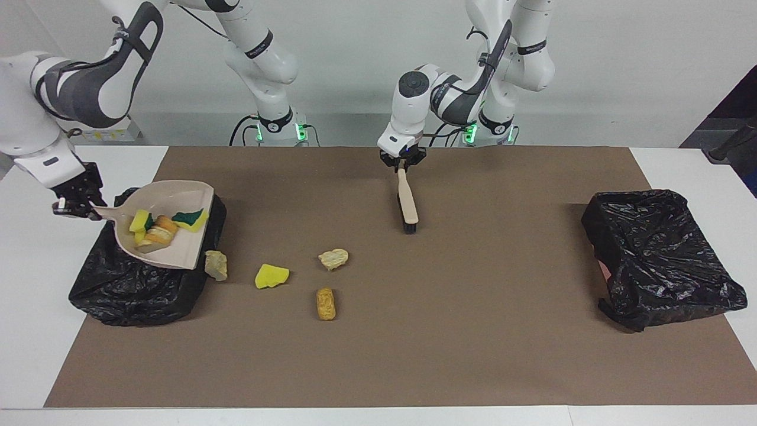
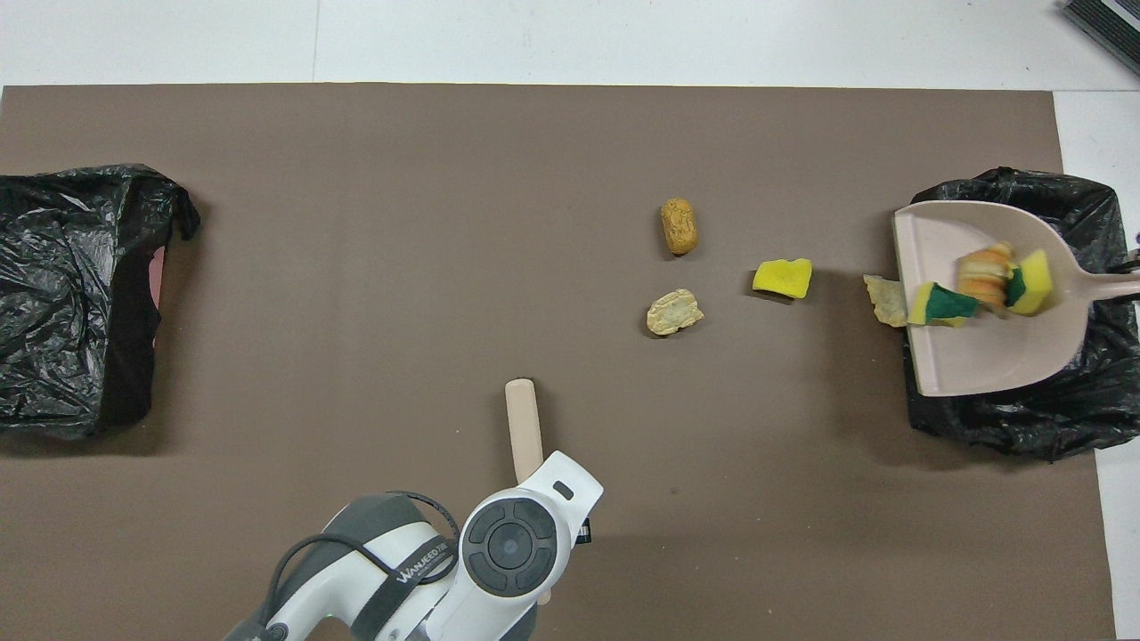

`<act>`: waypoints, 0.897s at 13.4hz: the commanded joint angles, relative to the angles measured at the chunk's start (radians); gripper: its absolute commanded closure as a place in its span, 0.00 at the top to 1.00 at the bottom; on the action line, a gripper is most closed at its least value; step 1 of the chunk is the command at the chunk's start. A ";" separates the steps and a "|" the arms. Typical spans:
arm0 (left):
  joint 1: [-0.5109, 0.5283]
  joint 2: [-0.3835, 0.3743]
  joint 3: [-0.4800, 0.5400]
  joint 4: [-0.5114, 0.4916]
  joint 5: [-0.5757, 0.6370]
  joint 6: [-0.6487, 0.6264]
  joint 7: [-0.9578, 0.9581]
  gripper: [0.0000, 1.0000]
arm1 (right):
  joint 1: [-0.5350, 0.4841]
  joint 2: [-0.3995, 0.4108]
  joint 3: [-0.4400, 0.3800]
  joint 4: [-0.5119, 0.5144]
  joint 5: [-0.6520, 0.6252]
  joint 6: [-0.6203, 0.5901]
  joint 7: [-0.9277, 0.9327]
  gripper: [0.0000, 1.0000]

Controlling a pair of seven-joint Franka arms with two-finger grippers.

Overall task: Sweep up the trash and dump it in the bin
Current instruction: 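Tip the dustpan over the bin with the right gripper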

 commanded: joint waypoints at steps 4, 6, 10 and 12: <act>0.078 0.000 0.016 0.027 0.003 -0.018 0.023 1.00 | -0.015 -0.003 0.013 -0.006 -0.345 0.167 0.191 0.00; 0.136 0.006 0.016 0.097 0.074 -0.102 0.023 1.00 | 0.011 -0.007 0.013 -0.010 -0.454 0.162 0.347 0.00; 0.245 -0.011 0.017 0.168 0.134 -0.119 0.063 1.00 | 0.092 -0.021 0.012 -0.026 -0.606 0.058 0.623 0.00; 0.314 -0.018 0.019 0.217 0.162 -0.156 0.134 1.00 | 0.160 -0.024 0.009 -0.029 -0.661 -0.026 0.714 0.00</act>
